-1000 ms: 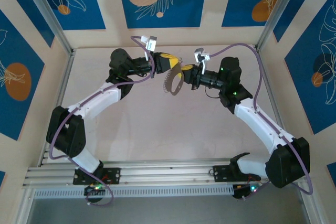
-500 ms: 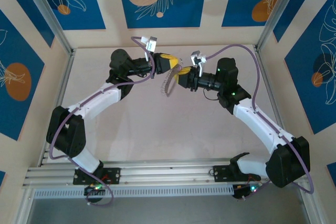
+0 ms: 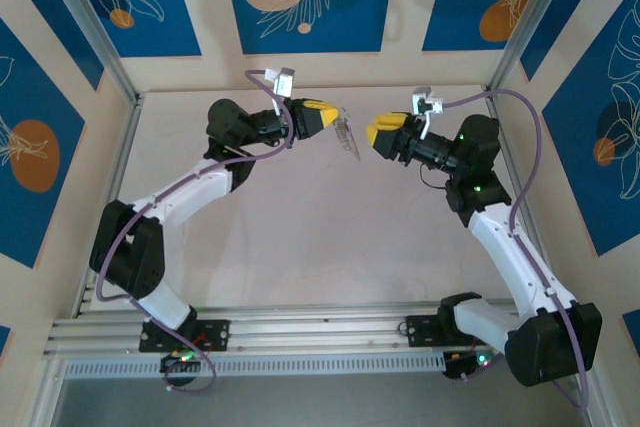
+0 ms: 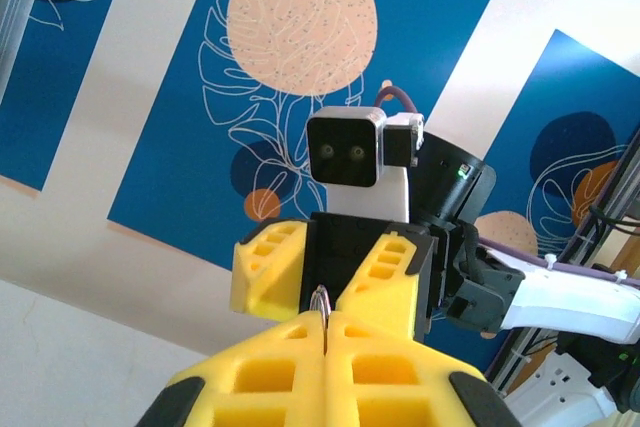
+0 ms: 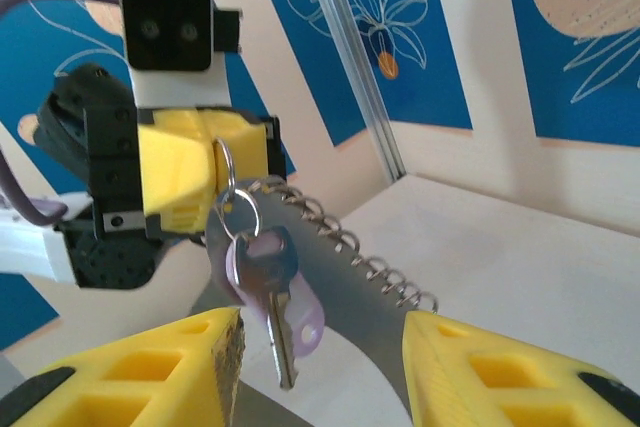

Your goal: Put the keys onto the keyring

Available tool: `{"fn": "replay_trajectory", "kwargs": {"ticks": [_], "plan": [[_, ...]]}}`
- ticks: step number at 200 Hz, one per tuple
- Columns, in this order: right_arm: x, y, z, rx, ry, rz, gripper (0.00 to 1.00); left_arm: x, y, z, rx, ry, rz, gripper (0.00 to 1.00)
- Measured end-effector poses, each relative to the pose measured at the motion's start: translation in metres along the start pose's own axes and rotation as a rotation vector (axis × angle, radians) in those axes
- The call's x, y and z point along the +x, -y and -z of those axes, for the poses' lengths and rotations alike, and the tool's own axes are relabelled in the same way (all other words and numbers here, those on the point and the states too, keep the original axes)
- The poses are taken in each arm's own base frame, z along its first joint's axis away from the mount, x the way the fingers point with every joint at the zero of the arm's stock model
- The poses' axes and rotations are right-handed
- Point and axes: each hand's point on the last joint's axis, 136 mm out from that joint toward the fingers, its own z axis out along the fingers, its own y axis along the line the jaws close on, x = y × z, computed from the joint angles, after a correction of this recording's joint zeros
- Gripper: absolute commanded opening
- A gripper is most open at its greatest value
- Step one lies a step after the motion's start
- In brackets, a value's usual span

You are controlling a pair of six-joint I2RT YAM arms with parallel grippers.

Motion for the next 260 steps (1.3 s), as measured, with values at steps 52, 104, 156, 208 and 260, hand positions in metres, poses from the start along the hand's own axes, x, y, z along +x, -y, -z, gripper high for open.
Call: {"fn": "replay_trajectory", "kwargs": {"ticks": [52,104,156,208,260], "plan": [[-0.020,0.006,-0.022,-0.072,0.054,-0.069,0.49,0.001,0.001,-0.003,0.021,0.013,0.029,0.00],[-0.029,-0.004,-0.038,-0.151,0.091,-0.088,0.50,0.002,-0.010,-0.005,0.028,0.056,0.090,0.00],[-0.030,-0.011,-0.045,-0.196,0.109,-0.098,0.49,-0.001,-0.014,-0.006,0.023,0.100,0.121,0.00],[-0.030,-0.012,-0.047,-0.211,0.117,-0.106,0.40,-0.007,-0.010,-0.005,0.034,0.125,0.117,0.00],[-0.028,-0.013,-0.049,-0.219,0.115,-0.113,0.39,-0.006,-0.011,-0.006,0.033,0.130,0.123,0.00]]}}
